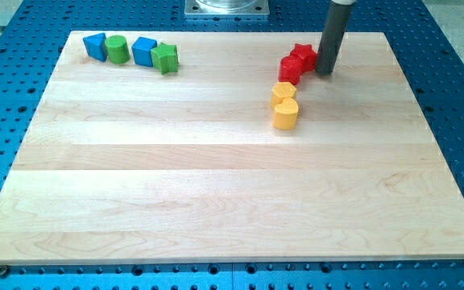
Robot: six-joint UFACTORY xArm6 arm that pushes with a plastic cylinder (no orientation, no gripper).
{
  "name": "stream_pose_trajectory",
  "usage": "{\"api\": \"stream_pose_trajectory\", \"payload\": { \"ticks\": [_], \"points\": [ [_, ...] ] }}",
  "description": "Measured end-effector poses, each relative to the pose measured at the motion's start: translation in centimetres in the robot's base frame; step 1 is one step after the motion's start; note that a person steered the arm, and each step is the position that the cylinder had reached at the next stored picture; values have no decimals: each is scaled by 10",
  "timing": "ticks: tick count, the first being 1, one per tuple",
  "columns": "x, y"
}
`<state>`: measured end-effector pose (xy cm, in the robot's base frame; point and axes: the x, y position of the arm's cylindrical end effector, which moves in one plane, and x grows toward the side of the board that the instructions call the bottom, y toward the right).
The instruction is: Nudge the red circle above the hexagon
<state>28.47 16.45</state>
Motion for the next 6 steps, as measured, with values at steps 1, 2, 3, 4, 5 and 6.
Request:
{"api": "stream_pose_trajectory", "payload": {
  "ticks": [1, 2, 3, 4, 5, 6],
  "points": [
    [5, -12],
    [24, -75],
    [16, -69],
    [-7, -143],
    [21, -139],
    [22, -101]
  ]
}}
